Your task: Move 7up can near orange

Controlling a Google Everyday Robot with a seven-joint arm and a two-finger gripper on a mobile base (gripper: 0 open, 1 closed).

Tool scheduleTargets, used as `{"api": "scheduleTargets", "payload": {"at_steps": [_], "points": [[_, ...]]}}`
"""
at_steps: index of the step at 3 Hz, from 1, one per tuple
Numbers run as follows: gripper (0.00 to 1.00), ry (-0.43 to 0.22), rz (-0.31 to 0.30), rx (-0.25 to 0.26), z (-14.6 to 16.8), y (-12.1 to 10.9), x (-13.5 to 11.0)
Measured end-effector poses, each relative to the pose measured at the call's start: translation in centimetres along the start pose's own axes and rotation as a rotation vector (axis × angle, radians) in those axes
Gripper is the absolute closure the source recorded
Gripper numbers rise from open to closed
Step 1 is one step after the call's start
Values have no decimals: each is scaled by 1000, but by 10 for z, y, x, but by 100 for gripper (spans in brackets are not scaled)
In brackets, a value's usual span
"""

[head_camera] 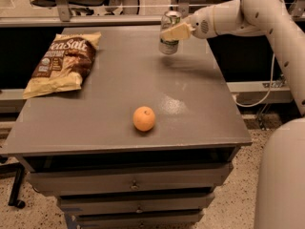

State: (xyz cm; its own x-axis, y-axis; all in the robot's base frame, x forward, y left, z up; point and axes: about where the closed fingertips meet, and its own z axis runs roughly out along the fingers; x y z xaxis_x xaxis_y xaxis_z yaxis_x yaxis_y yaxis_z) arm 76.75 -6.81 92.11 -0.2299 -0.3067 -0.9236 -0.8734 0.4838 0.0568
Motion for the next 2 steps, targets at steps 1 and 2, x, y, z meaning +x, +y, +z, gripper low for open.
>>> {"api": "scheduleTargets", "payload": {"at_steps": [1, 2], "points": [[100, 0, -11, -129, -46, 71, 4], [100, 32, -32, -216, -80, 134, 31]]}}
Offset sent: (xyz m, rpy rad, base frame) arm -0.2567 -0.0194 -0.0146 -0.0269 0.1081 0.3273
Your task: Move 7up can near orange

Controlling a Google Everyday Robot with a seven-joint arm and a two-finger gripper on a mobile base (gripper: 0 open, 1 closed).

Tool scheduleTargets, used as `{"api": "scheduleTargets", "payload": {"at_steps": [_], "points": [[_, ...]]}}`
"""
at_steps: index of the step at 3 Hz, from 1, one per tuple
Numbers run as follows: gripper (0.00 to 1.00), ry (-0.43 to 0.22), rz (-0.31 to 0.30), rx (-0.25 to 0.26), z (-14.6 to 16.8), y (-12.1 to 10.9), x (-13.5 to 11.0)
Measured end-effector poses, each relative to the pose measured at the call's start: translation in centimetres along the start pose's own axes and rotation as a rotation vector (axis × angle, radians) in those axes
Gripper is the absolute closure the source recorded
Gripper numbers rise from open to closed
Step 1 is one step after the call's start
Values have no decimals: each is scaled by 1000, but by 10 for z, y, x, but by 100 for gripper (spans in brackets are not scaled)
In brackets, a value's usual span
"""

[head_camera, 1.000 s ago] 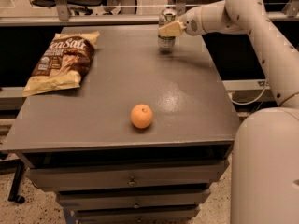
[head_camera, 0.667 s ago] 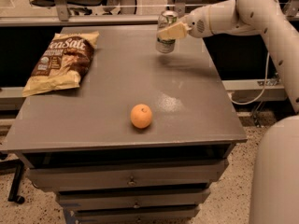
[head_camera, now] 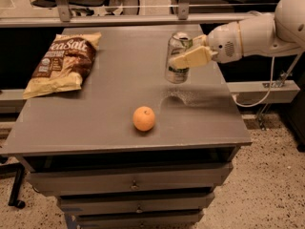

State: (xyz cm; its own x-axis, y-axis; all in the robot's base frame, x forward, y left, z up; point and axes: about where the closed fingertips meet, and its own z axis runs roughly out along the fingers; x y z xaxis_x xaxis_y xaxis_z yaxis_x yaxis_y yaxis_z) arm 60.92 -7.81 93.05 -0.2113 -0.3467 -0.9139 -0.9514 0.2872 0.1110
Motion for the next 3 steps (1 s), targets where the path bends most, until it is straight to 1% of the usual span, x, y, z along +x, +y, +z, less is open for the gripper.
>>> {"api": "scheduleTargets", "payload": {"at_steps": [1, 2, 3], "points": [[100, 47, -53, -43, -6, 45, 21], [100, 66, -122, -69, -7, 76, 32], [100, 54, -177, -91, -4, 97, 36]]}}
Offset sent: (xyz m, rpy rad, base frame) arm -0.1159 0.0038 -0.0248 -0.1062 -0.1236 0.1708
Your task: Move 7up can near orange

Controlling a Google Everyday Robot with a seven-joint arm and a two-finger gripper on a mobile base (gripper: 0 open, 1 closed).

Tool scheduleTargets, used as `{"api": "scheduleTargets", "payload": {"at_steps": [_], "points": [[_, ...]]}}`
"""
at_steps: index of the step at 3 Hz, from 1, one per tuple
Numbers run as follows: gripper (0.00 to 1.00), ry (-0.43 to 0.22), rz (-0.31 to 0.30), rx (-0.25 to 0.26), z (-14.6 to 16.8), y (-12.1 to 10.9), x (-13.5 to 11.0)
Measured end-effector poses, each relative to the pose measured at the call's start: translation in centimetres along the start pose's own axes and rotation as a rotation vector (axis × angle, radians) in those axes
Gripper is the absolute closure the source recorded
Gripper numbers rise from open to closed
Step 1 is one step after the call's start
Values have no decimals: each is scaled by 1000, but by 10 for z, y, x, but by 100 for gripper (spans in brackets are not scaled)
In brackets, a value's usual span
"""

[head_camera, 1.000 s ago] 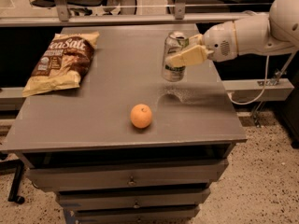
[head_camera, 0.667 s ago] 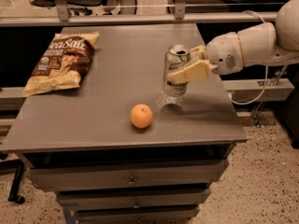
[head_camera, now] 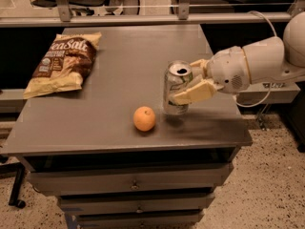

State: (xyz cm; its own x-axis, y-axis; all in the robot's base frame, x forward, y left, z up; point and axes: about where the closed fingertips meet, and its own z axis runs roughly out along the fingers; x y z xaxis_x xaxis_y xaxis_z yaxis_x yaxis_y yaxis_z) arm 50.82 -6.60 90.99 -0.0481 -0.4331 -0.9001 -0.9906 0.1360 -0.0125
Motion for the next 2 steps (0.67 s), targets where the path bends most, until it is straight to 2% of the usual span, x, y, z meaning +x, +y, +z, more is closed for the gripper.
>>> {"api": "scheduleTargets", "payload": {"at_steps": [1, 2], "points": [[100, -21, -47, -10, 9, 13, 1], [100, -16, -88, -5, 13, 17, 7]]}}
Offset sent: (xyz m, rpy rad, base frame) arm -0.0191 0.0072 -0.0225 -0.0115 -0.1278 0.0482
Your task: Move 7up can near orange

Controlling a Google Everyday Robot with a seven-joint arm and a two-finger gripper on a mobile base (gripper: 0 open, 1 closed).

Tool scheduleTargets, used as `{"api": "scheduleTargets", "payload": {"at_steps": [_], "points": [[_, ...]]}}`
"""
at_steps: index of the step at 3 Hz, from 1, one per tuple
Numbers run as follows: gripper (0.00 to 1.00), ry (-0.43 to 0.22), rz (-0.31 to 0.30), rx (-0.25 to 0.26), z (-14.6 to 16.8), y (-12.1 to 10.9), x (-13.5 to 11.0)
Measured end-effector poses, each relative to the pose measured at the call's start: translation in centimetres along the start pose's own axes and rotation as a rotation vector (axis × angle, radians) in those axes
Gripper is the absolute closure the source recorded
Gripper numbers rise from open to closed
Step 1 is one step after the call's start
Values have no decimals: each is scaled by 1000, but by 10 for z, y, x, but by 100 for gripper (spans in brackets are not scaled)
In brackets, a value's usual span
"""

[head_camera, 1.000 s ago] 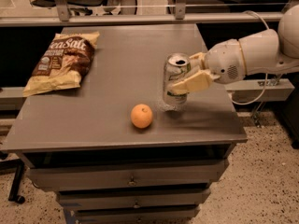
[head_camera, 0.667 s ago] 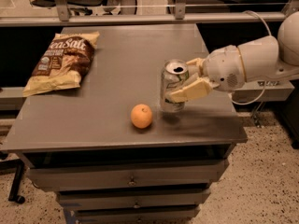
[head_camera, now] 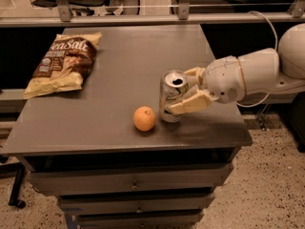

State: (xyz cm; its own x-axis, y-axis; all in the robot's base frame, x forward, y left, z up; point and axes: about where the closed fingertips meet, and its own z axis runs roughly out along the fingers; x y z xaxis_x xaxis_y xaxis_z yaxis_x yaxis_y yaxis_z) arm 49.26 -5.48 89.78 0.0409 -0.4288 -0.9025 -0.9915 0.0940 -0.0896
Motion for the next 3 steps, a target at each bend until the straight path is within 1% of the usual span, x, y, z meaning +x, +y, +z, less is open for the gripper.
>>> {"api": "scheduleTargets", "payload": {"at_steps": [1, 2, 3], "points": [[83, 17, -24, -2, -1, 4, 7], [60, 28, -31, -5, 0, 7, 12], [35, 37, -33, -12, 2, 9, 16]]}}
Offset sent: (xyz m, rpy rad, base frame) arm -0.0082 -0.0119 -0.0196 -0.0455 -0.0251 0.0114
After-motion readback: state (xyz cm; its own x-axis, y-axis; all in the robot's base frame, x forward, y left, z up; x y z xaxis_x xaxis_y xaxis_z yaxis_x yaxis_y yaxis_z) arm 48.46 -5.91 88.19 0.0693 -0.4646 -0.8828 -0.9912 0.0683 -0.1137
